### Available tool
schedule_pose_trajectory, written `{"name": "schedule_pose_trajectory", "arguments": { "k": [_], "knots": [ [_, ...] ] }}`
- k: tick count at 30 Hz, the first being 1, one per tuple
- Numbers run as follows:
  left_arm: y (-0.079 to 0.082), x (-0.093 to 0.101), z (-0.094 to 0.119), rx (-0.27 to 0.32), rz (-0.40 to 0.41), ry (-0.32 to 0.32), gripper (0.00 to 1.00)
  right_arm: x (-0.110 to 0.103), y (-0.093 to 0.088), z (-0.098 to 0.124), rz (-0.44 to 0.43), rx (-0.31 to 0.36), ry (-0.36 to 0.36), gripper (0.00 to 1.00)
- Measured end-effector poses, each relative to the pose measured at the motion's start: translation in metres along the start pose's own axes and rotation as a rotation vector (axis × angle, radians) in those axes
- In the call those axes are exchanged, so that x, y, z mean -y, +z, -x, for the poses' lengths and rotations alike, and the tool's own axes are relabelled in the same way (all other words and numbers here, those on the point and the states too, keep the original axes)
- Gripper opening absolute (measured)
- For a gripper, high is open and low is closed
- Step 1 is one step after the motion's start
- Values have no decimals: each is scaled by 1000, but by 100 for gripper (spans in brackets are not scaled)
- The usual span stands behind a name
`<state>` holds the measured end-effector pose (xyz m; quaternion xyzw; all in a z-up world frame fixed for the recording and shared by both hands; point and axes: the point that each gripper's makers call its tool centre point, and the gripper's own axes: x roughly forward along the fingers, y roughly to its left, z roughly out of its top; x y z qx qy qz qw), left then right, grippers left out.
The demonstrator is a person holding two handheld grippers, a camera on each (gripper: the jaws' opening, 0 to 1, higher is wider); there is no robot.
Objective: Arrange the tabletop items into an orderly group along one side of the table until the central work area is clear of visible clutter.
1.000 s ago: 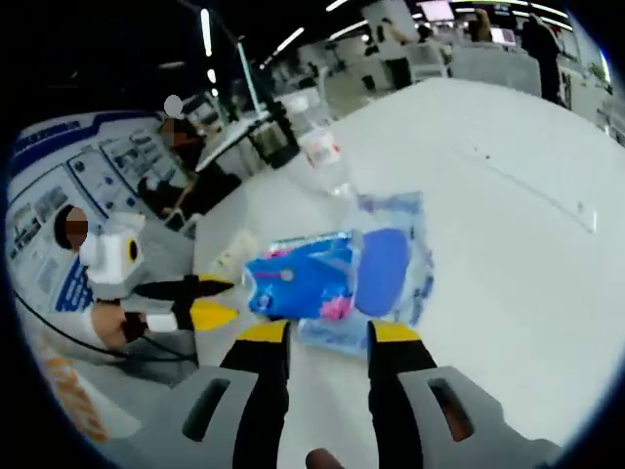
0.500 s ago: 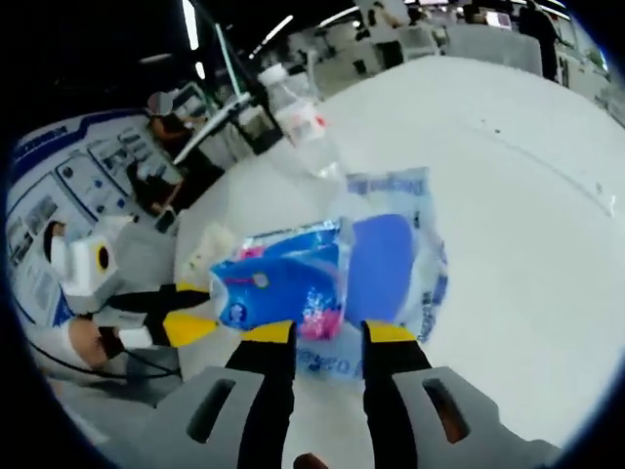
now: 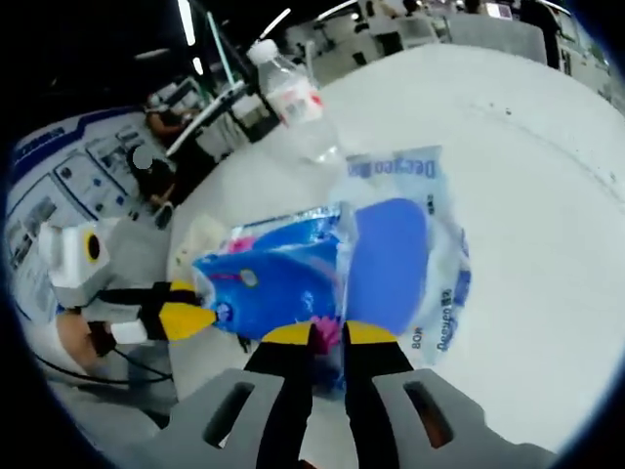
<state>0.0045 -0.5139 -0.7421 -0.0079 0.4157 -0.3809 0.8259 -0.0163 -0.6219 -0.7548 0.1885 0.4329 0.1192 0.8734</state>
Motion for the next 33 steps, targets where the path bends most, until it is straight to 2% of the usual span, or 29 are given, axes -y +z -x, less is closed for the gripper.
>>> {"name": "schedule_pose_trajectory", "arguments": {
  "k": [3,11,15,18,21,23,25,30,33],
  "knots": [
    [1,2,2,0,36,-8,3,-1,-2,3,0,17,-10,2],
    [8,16,8,20,27,-26,0,-1,1,22,-42,80,-26,0],
    [16,27,13,38,-5,-50,0,-1,2,39,-139,136,-38,0],
    [19,36,17,42,-12,-72,0,-2,-4,53,-143,162,-43,0],
    [21,50,20,36,-26,-119,0,-2,-15,70,-149,190,-66,0],
    [21,61,21,21,-76,-154,0,-2,-19,83,-148,214,-83,0],
    [22,70,22,18,-119,-174,0,-1,-22,92,-156,235,-96,0],
    [30,92,18,16,-141,-241,0,9,-22,123,-179,311,-134,0],
    [33,118,18,5,-182,-301,0,16,-24,142,-197,345,-166,0]
  ]
}}
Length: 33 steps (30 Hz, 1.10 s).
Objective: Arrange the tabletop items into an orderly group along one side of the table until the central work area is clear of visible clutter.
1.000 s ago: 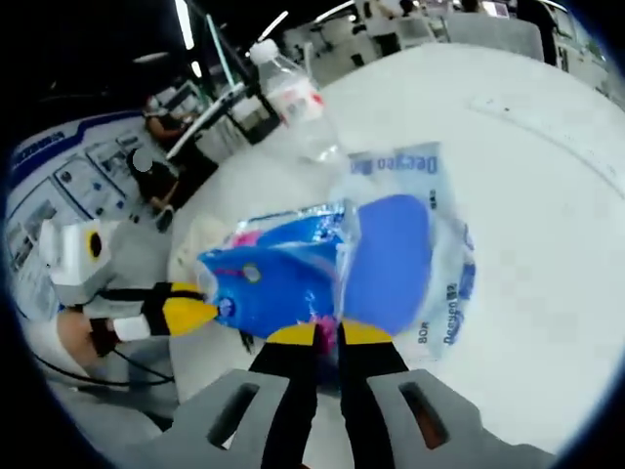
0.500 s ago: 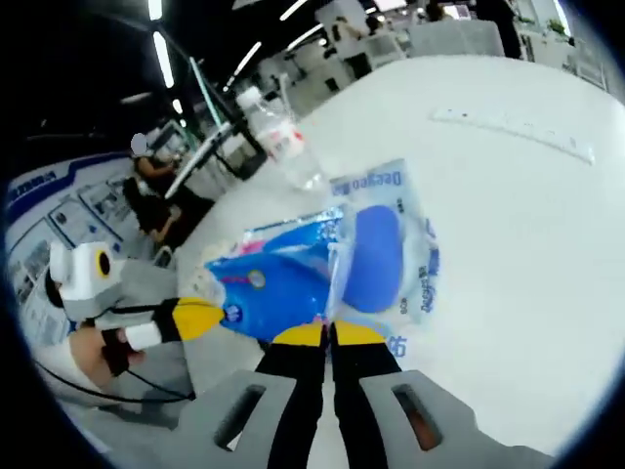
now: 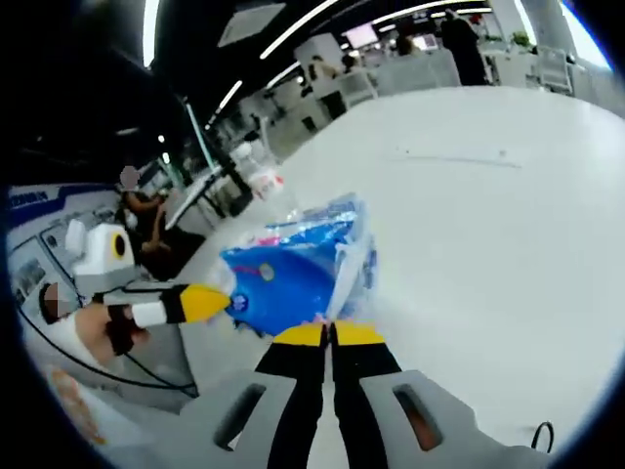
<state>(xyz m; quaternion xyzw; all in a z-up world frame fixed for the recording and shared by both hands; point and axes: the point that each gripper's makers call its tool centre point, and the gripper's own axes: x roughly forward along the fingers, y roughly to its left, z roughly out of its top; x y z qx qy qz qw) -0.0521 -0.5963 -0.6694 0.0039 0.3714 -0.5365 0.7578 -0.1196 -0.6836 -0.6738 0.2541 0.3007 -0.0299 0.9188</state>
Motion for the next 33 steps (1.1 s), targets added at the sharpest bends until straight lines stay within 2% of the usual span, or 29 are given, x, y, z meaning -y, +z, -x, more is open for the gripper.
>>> {"name": "schedule_pose_trajectory", "arguments": {
  "k": [5,8,16,20,30,33],
  "knots": [
    [5,25,-13,-31,-75,-67,0,17,5,27,-27,55,-52,0],
    [8,37,-19,-42,-116,-98,0,27,0,41,-83,77,-77,0],
    [3,64,-34,-99,-190,-163,0,46,-12,61,-133,93,-128,0],
    [3,71,-42,-124,-215,-177,0,55,-10,66,-165,112,-145,0],
    [13,87,-77,-173,-277,-215,0,85,-9,68,-193,101,-187,0],
    [11,90,-91,-209,-329,-228,0,98,-4,67,-194,96,-197,0]
  ]
}}
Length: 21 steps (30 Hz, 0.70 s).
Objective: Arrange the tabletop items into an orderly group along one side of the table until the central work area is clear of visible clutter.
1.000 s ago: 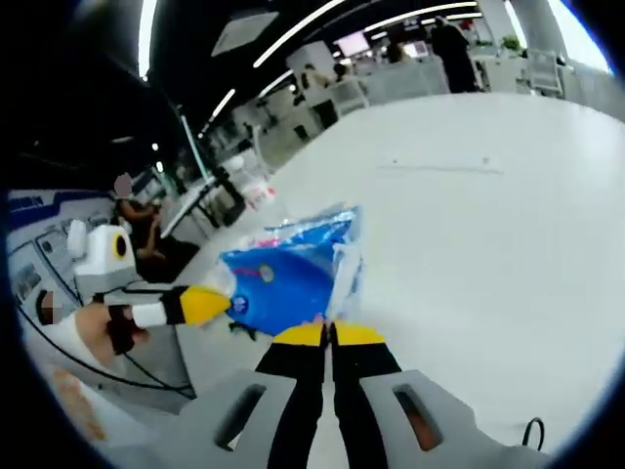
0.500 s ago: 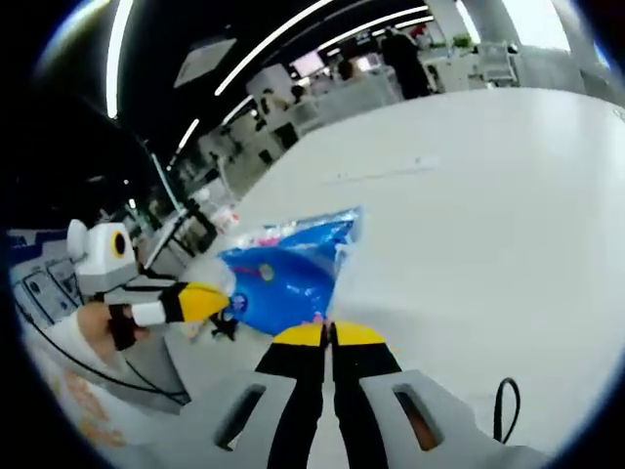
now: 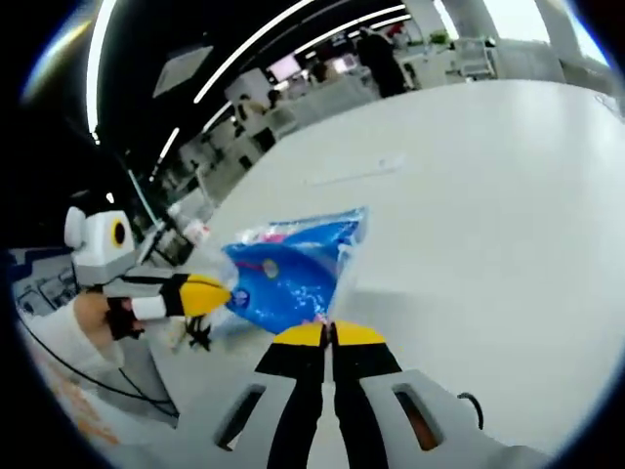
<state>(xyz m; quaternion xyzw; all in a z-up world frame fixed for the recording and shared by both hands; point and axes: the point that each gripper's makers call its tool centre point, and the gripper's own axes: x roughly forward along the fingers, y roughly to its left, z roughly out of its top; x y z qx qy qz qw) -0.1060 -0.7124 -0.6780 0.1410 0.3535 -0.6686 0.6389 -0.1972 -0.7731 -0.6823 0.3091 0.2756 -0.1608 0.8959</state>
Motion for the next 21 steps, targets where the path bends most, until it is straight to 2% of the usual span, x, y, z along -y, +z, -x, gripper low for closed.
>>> {"name": "schedule_pose_trajectory", "arguments": {
  "k": [7,13,17,21],
  "knots": [
    [8,-4,-34,-32,-24,-24,0,34,17,-17,-2,-8,-38,0],
    [3,-13,-64,-79,-15,-17,0,55,11,-36,6,-60,-74,0],
    [1,-21,-74,-96,28,-5,0,64,8,-45,-5,-75,-79,0],
    [1,-24,-80,-110,26,-5,0,70,5,-53,-16,-95,-78,0]
  ]
}}
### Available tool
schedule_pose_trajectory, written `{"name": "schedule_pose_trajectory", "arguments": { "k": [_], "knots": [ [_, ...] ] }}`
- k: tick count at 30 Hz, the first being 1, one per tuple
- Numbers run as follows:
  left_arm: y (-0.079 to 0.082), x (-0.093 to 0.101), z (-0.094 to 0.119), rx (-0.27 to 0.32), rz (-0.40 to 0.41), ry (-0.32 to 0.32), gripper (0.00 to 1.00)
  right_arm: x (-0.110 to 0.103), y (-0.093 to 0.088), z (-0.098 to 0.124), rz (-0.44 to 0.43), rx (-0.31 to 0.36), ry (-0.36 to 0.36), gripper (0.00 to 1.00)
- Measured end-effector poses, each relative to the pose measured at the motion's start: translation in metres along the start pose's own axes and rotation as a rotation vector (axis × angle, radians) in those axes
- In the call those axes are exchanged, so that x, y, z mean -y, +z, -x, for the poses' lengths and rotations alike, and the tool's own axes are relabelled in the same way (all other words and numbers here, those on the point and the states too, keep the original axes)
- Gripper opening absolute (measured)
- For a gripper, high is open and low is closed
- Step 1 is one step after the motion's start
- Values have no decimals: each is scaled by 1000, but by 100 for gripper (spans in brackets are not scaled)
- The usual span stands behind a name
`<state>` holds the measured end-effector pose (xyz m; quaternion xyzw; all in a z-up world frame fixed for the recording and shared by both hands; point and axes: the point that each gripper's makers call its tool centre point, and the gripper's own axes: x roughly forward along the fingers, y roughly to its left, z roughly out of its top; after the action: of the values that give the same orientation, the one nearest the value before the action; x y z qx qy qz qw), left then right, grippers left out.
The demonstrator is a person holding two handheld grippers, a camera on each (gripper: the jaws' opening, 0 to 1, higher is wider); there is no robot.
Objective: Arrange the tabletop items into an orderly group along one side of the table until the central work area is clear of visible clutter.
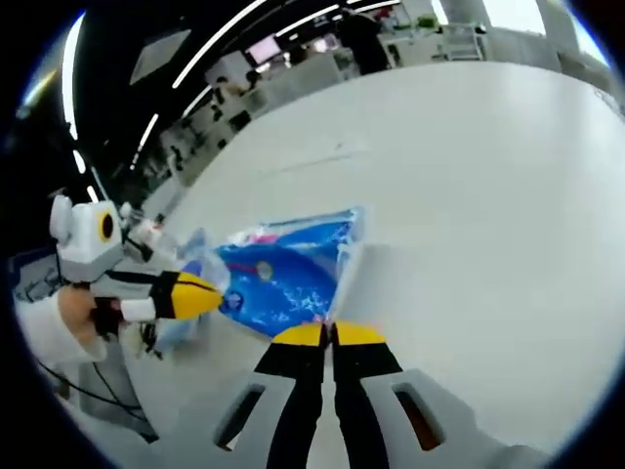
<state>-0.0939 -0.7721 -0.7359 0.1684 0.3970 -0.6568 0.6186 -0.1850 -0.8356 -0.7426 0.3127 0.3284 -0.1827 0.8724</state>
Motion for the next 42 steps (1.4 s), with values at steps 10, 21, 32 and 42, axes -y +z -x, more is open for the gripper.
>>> {"name": "schedule_pose_trajectory", "arguments": {
  "k": [10,21,32,42],
  "knots": [
    [-6,-4,-19,-33,29,-2,0,15,-10,-12,-41,-41,-9,0],
    [-8,-6,-24,-37,44,-9,0,22,-12,-19,-77,-40,-23,0],
    [-10,-10,-23,-30,70,0,0,21,-10,-21,-73,-34,-16,1],
    [-4,-5,-15,-3,75,-9,9,15,-8,-17,-41,-9,-13,10]
  ]
}}
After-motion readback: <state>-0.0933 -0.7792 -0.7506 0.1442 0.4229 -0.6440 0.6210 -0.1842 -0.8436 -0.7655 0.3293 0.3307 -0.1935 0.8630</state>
